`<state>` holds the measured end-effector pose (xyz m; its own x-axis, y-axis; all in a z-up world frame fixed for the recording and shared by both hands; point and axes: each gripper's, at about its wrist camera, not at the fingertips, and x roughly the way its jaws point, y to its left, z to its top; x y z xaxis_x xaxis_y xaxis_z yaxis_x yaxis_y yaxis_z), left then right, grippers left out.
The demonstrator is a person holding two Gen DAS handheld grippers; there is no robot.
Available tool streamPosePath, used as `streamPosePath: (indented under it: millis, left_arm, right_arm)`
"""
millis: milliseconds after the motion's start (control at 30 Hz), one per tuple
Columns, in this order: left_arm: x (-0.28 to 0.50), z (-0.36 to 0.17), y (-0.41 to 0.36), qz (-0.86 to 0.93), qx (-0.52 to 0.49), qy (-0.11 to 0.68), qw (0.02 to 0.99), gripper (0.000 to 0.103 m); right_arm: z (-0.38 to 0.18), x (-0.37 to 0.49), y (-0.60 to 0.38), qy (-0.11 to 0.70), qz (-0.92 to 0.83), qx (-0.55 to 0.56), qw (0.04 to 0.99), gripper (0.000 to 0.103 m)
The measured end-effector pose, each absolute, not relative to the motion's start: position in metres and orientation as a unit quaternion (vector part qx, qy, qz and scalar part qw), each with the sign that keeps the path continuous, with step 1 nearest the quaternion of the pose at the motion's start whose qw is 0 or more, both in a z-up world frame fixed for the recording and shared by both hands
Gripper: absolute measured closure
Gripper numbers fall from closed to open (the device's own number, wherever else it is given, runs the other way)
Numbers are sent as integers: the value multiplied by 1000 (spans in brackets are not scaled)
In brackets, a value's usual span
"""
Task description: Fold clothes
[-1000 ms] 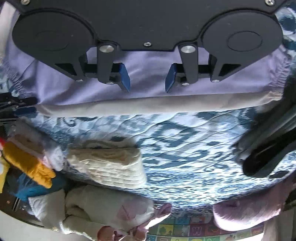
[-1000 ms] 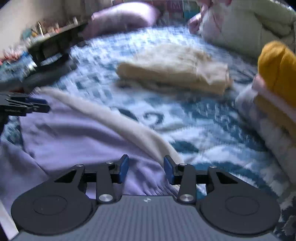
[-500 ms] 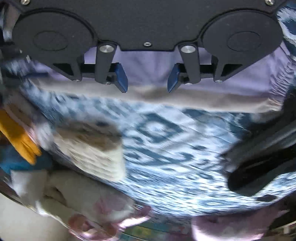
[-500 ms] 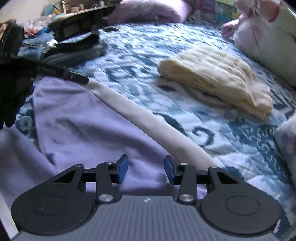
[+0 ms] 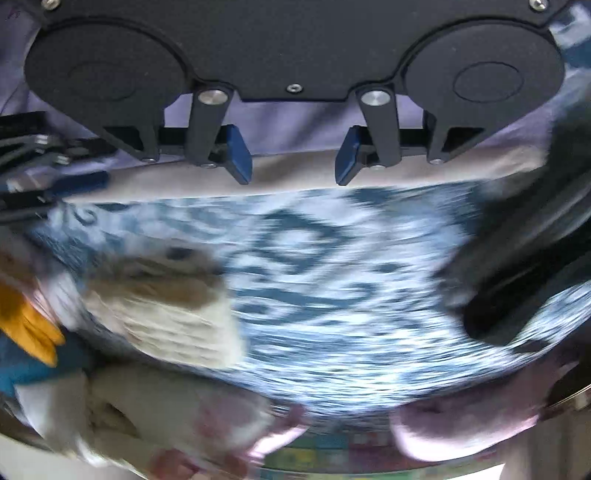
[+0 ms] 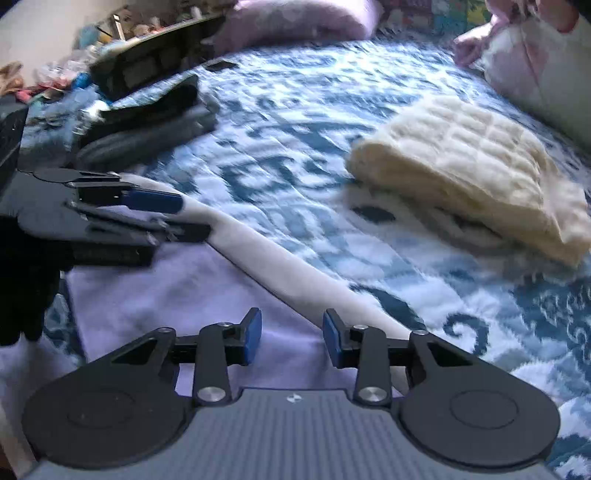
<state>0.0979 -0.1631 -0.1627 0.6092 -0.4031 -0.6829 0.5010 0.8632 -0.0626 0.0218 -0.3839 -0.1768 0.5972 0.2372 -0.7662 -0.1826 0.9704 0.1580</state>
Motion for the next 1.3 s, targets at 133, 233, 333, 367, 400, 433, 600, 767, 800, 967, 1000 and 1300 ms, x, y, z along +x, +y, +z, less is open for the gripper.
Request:
streamPosePath:
  millis: [133, 233, 333, 367, 400, 433, 600, 767, 800, 967, 1000, 1300]
  left_arm:
    - [119, -175, -124, -202, 73, 392, 894, 54]
    - [150, -188, -99, -148, 69, 399, 902, 48]
    - [156, -176, -83, -144, 26, 398, 906, 59]
    - [154, -171, -81, -143, 25, 394, 908, 59]
    - [144, -166, -82, -145, 39, 382, 912, 59]
    - [131, -161, -85, -152, 54, 373, 914, 59]
    - [55, -147, -116, -235, 81, 352, 902, 59]
    - [0, -147, -155, -306, 58, 358, 880, 59]
    - [-8, -148, -161, -314, 44, 362, 877, 59]
    - [-54, -145, -198, -342, 21, 362, 867, 59]
    - [-62, -145, -204, -349, 16, 363, 864, 59]
    - [-128, -189, -282, -355, 114, 413, 831, 60]
  right_arm:
    - [-187, 23, -373, 451, 129, -13, 883, 64]
    - [-194, 29, -375, 458, 100, -35, 882, 58]
    - [-190, 29, -394, 457, 71, -31, 886, 56]
    - [-189, 26, -400, 456, 70, -33, 887, 55]
    - [-187, 22, -406, 455, 70, -35, 887, 55]
    - [-183, 14, -410, 456, 73, -45, 886, 55]
    - [-166, -25, -434, 459, 87, -93, 879, 56]
    - [-147, -72, -466, 479, 88, -138, 863, 56]
    - [-145, -81, -475, 483, 83, -131, 862, 56]
    - [-137, -137, -505, 460, 77, -28, 884, 56]
    - [-137, -152, -500, 446, 91, -14, 890, 57]
    - [-181, -212, -403, 454, 165, -169, 859, 64]
